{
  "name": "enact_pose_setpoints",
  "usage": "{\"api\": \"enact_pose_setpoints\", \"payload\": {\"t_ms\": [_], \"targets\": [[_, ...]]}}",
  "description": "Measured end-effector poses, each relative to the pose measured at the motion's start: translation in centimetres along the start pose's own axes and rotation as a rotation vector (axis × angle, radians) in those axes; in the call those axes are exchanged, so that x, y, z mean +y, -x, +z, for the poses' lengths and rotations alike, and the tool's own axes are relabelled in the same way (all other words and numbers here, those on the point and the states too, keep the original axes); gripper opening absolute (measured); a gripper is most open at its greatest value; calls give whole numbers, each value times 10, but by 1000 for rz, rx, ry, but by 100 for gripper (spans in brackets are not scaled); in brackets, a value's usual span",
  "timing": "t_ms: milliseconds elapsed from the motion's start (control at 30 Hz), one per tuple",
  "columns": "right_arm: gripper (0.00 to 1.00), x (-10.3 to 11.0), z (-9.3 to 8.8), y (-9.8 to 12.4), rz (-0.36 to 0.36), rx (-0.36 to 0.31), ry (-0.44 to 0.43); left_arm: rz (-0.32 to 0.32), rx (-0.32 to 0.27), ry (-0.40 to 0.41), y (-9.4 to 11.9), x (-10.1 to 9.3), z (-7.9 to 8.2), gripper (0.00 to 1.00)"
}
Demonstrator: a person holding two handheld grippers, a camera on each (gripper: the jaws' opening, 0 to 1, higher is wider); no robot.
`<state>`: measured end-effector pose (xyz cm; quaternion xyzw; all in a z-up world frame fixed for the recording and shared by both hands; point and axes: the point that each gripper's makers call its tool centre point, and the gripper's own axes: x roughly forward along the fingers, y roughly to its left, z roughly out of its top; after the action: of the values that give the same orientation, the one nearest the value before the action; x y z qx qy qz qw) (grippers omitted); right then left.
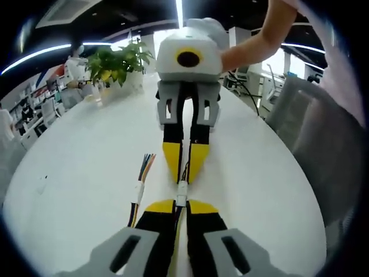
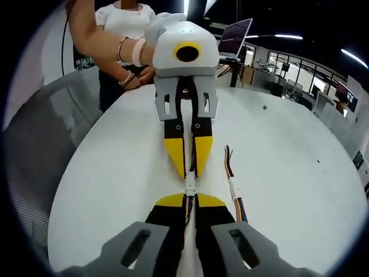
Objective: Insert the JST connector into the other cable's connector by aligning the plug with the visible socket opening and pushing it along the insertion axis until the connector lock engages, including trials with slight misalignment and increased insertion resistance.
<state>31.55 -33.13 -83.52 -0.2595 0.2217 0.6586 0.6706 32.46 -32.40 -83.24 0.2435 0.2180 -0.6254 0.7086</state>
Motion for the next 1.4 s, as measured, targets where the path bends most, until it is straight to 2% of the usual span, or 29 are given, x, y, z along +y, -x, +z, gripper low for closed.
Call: {"api": "enact_pose_setpoints", "payload": {"t_ms": [767, 1267, 1400], "targets": [[3, -3, -11, -9, 13, 15, 6, 32, -14, 43, -9, 2, -11, 1], [4, -5, -12, -10, -26, 0, -38, 56, -40, 86, -6, 3, -12, 1], [9, -6, -12, -7, -51, -8, -50, 71, -37, 88, -4, 3, -13, 4]]}}
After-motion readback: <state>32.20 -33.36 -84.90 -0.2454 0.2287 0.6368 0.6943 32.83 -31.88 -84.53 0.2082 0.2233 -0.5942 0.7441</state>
